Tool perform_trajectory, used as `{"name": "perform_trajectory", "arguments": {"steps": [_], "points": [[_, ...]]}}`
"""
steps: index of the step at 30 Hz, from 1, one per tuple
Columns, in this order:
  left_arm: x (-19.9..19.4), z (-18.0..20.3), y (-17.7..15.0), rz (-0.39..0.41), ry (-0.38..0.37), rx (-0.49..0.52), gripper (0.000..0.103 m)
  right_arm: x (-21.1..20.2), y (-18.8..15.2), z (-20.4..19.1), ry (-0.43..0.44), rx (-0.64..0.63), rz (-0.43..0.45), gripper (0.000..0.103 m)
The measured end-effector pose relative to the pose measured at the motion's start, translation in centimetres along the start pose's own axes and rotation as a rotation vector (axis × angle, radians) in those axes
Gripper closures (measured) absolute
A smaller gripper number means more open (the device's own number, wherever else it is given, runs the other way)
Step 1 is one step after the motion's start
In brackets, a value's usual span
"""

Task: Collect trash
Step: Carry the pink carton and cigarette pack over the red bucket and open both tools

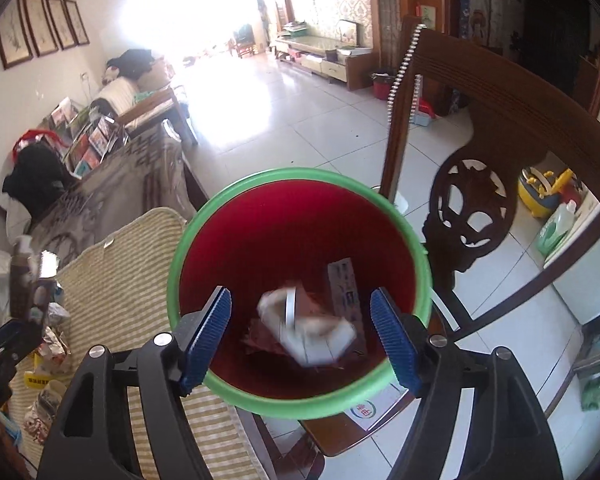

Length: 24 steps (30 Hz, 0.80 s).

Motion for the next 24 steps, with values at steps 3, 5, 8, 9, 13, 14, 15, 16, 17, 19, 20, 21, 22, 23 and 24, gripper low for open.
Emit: {"name": "perform_trajectory", "arguments": {"steps": [3, 5, 8, 9, 13, 14, 15, 16, 17, 19, 20, 21, 22, 23, 24], "points": [[1.1, 2.8, 1.2, 0.008, -0.051, 0.047, 0.058, -1.4, -0.8, 2.0, -0.016, 0.057, 0.014, 0.032], [2.1, 5.4, 2.4, 0.012, -0.093, 0.090, 0.058, -2.4, -1.5, 3.3, -0.023, 0.099, 0.015, 0.031], [3.7, 8.6, 3.5, 0.004, -0.138, 0.140, 0.058, -3.8, -2.8, 4.8, -0.044, 0.144, 0.015, 0.030], [4.1, 9.3, 3.7, 0.000, -0.149, 0.150, 0.058, -4.3, -3.2, 5.2, -0.051, 0.155, 0.015, 0.030], [5.7, 12.4, 3.9, -0.011, -0.174, 0.210, 0.058, -6.2, -4.8, 6.7, -0.088, 0.194, 0.022, 0.030], [5.8, 12.7, 3.8, -0.015, -0.180, 0.216, 0.057, -6.5, -5.2, 7.1, -0.097, 0.202, 0.020, 0.030], [5.8, 12.8, 3.6, -0.017, -0.185, 0.220, 0.054, -6.8, -5.5, 7.3, -0.106, 0.210, 0.019, 0.030], [5.7, 12.7, 3.5, -0.013, -0.184, 0.220, 0.038, -7.1, -5.8, 7.5, -0.111, 0.216, 0.019, 0.030], [5.5, 12.6, 3.3, -0.001, -0.180, 0.217, 0.029, -7.4, -6.0, 7.6, -0.115, 0.223, 0.022, 0.030], [4.7, 12.1, 3.3, 0.023, -0.180, 0.209, 0.029, -7.7, -6.2, 7.6, -0.115, 0.228, 0.027, 0.030], [4.4, 12.0, 3.2, 0.026, -0.183, 0.206, 0.029, -7.8, -6.2, 7.5, -0.115, 0.224, 0.029, 0.030], [3.8, 11.4, 3.2, 0.036, -0.184, 0.198, 0.029, -7.9, -6.2, 7.2, -0.113, 0.218, 0.029, 0.030], [3.4, 11.3, 3.2, 0.044, -0.184, 0.192, 0.029, -7.8, -6.0, 6.8, -0.107, 0.209, 0.029, 0.030], [2.9, 10.8, 3.1, 0.052, -0.183, 0.181, 0.028, -7.7, -5.8, 6.3, -0.100, 0.199, 0.029, 0.030], [2.4, 10.1, 2.9, 0.057, -0.182, 0.166, 0.028, -7.7, -5.6, 5.5, -0.090, 0.184, 0.030, 0.030]]}}
Point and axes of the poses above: each gripper's, at about its wrist camera, not at the fingertips, and x roughly the way its jaws point, z to its right, y to its top, the point moved 3 cm from there along x, roughly the way its jaws point, and after that the axes turned 5 degrees about -x, right-handed, at the moved point
